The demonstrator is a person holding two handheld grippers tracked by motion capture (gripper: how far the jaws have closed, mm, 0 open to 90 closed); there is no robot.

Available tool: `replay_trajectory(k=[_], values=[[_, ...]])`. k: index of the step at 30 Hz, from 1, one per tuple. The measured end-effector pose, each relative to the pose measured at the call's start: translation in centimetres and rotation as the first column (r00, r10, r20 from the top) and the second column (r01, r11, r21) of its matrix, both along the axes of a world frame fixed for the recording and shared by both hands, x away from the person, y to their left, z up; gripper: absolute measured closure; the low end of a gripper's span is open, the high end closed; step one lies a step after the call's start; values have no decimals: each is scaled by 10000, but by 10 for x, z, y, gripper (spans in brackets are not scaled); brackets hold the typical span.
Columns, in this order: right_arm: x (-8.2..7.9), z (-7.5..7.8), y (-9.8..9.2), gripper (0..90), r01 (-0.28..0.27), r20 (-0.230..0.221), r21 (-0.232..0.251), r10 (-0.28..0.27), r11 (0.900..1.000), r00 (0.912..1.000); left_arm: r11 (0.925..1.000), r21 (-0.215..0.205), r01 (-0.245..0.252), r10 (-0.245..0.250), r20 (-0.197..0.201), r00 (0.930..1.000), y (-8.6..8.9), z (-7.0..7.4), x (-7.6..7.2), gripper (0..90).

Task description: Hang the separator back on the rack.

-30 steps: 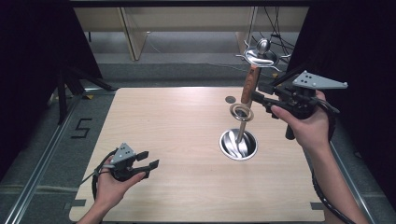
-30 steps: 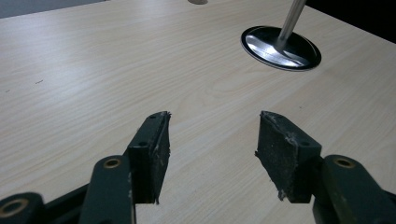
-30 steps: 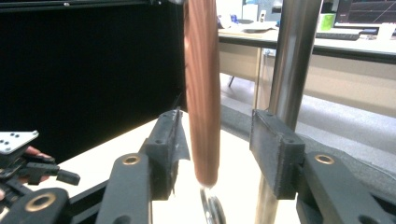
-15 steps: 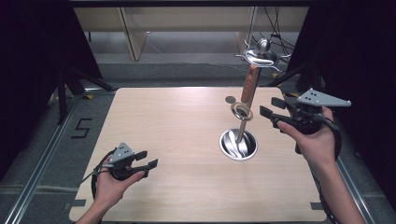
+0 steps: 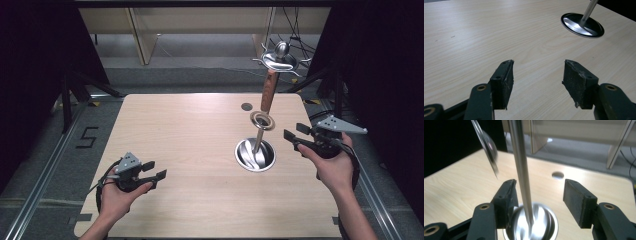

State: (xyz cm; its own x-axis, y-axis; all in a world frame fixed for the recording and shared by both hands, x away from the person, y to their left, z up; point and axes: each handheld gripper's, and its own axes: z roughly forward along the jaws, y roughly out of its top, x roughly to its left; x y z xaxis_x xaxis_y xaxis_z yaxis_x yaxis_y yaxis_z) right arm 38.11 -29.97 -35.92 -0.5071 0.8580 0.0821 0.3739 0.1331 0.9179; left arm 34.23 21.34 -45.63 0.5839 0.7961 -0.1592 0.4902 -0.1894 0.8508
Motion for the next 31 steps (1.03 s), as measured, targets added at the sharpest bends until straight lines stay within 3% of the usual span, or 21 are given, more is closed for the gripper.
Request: replay_trajectory(k=[1,2,3,4,5,6,9,10,13,14,18,20,21,24,25,27,28,31], values=[[-1,-5,0,440,103,-275,36,-102,9999,9996,10000,0,0,0,0,10000,0,0,0,405],[-1,-5,0,440,103,-275,36,-102,9999,9996,10000,46,-29,29,-21,10000,0,0,0,405],[-1,-12,0,439,146,-533,268,-132,9995,9985,10000,35,-56,56,-49,10000,-1,-1,0,405],[-2,-22,-2,439,153,-692,173,-140,9997,9975,10000,62,33,-33,-112,9999,0,-1,0,404],[-1,-27,-2,439,150,-617,152,-141,9998,9980,10000,47,7,-7,-92,10000,0,-2,0,404],[-3,-31,-2,439,244,-912,226,-222,9994,9956,9999,155,13,-12,-37,10000,0,-2,0,404],[-3,-44,-2,439,345,-1032,400,-302,9986,9942,9998,204,37,-35,-64,10000,0,-2,0,404],[-2,-52,-4,439,358,-1106,113,-343,9993,9933,9998,174,123,-121,-105,9999,-1,-3,-1,404],[-3,-59,-6,439,544,-1204,132,-524,9984,9913,9998,178,57,-55,-130,9999,-1,-3,-2,404],[-4,-67,-9,439,700,-1177,-159,-714,9974,9905,9996,215,157,-155,-95,9998,-1,-4,-2,404],[-4,-78,-16,443,688,-1095,-377,-726,9969,9913,9999,92,135,-133,-164,9998,0,-4,-2,403],[-5,-83,-21,442,887,-1288,-229,-909,9958,9875,9998,140,152,-150,-151,9998,1,-4,-1,403],[-6,-84,-22,443,1285,-1557,-154,-1293,9916,9793,9999,52,154,-153,-222,9996,2,-5,-1,403],[-5,-86,-26,443,1270,-1318,-245,-1291,9916,9828,9998,153,139,-136,-217,9997,3,-5,0,403],[-6,-87,-24,443,1373,-1480,39,-1352,9905,9797,9999,17,141,-140,-294,9995,3,-6,1,403],[-6,-88,-23,442,1299,-1501,57,-1276,9915,9804,10000,48,82,-80,-229,9997,3,-6,1,403],[-6,-87,-24,441,1262,-1412,-150,-1271,9919,9818,9999,54,116,-115,-253,9996,3,-7,1,403],[-5,-87,-25,439,1061,-1258,-173,-1075,9942,9862,9999,33,150,-150,-247,9996,3,-7,2,403]])
